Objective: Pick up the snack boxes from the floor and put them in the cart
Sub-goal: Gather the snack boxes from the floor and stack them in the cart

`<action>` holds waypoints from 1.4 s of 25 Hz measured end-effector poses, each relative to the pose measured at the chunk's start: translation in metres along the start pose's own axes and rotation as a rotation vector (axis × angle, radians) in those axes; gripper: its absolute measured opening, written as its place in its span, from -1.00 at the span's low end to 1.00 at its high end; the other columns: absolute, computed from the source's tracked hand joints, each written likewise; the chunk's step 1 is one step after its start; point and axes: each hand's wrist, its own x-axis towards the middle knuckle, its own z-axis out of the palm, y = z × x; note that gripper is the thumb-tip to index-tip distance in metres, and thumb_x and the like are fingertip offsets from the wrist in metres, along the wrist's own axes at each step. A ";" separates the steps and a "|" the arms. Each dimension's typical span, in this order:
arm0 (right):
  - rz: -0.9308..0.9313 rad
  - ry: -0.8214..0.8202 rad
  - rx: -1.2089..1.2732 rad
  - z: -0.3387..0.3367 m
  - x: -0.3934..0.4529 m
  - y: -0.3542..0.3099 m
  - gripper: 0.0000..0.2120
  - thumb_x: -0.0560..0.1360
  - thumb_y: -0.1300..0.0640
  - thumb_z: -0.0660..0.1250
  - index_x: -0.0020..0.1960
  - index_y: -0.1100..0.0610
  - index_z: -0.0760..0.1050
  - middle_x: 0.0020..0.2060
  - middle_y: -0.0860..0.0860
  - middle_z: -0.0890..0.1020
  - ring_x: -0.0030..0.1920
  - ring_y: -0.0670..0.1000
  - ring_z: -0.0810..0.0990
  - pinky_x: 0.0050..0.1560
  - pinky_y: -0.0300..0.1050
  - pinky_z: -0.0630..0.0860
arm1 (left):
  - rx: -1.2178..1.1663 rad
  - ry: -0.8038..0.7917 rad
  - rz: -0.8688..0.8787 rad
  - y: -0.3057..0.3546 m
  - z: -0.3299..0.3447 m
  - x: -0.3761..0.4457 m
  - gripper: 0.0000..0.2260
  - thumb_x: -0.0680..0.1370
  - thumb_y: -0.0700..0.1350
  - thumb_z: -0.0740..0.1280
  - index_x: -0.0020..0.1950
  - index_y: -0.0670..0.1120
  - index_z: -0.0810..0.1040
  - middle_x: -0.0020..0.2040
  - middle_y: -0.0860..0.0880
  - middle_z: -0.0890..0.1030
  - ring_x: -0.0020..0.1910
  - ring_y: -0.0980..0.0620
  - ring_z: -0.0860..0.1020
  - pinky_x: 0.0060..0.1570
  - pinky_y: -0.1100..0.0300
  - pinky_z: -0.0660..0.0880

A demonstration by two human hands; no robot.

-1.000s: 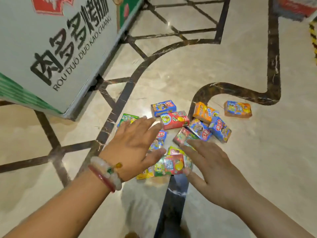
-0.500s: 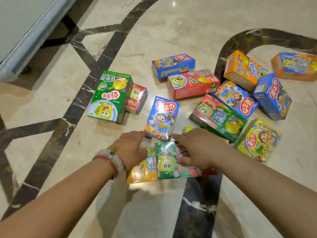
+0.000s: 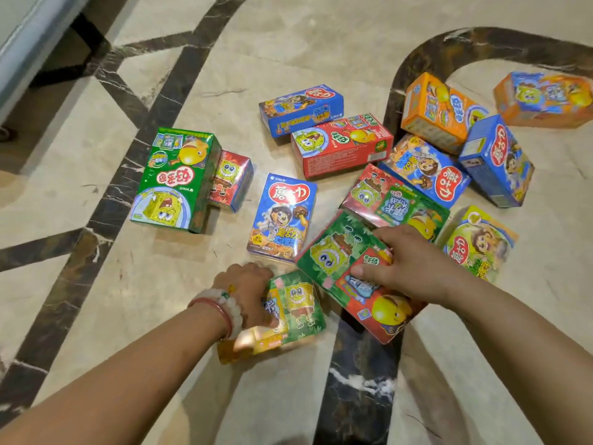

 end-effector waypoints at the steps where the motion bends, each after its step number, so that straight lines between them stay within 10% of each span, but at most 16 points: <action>1: 0.037 0.022 0.196 -0.002 -0.002 0.005 -0.60 0.41 -0.10 0.43 0.18 0.03 0.48 0.07 -0.05 0.56 0.01 -0.05 0.56 0.05 -0.11 0.50 | -0.026 -0.007 -0.009 0.001 0.001 0.001 -0.37 0.32 0.16 0.50 0.30 0.01 0.39 0.22 -0.04 0.46 0.20 -0.08 0.44 0.13 0.15 0.39; 5: 0.190 0.059 0.784 0.000 -0.005 0.011 -0.84 0.49 0.11 0.38 0.06 0.09 0.52 -0.12 0.04 0.72 -0.15 0.05 0.70 -0.06 0.02 0.61 | -0.344 -0.006 -0.042 0.000 -0.006 -0.003 -0.45 0.33 0.03 0.54 0.18 -0.04 0.35 -0.01 -0.01 0.34 0.10 -0.05 0.45 -0.06 0.25 0.34; 9: 0.176 0.291 0.851 0.008 -0.026 0.003 -0.82 0.43 0.09 0.42 -0.01 0.10 0.54 -0.11 0.05 0.70 -0.13 0.04 0.69 -0.06 -0.01 0.58 | -0.971 0.055 -0.216 -0.008 -0.027 -0.038 -0.50 0.25 0.00 0.60 -0.06 0.00 0.32 -0.11 0.02 0.56 -0.08 -0.02 0.57 -0.14 0.17 0.50; 13: 0.269 0.309 0.886 -0.006 -0.088 -0.023 -0.85 0.51 0.20 0.35 0.08 0.12 0.54 -0.07 0.05 0.70 -0.16 0.02 0.69 -0.10 -0.02 0.60 | -1.427 0.064 -0.310 -0.004 -0.052 -0.100 -0.27 0.12 0.01 0.61 0.22 -0.12 0.45 -0.01 -0.11 0.67 -0.13 -0.08 0.67 -0.12 0.01 0.61; 16: 0.323 0.232 0.939 -0.040 -0.143 -0.069 -0.83 0.50 0.24 0.35 0.09 0.17 0.55 -0.11 0.07 0.70 -0.21 0.01 0.69 -0.18 -0.07 0.64 | -1.546 0.076 -0.262 0.010 -0.099 -0.161 -0.12 -0.01 0.05 0.63 0.25 -0.18 0.48 0.02 -0.15 0.67 -0.06 -0.14 0.67 0.00 -0.09 0.58; 29: 0.171 0.288 1.144 -0.291 -0.417 -0.295 -0.92 0.51 0.24 0.33 0.00 0.17 0.55 -0.23 0.03 0.71 -0.29 -0.02 0.68 -0.33 -0.18 0.60 | -1.566 0.155 0.059 0.108 -0.416 -0.483 -0.60 0.23 -0.27 0.49 0.05 -0.19 0.60 -0.05 -0.17 0.69 -0.11 -0.13 0.67 -0.10 0.01 0.62; 35: 0.078 0.390 1.118 -0.355 -0.520 -0.331 -0.85 0.49 0.17 0.36 0.02 0.21 0.57 -0.15 0.13 0.71 -0.19 0.10 0.70 -0.11 0.01 0.63 | -1.616 0.238 0.154 0.155 -0.487 -0.581 -0.70 0.25 -0.31 0.52 -0.05 -0.21 0.60 -0.13 -0.20 0.69 -0.27 -0.09 0.67 -0.27 0.04 0.63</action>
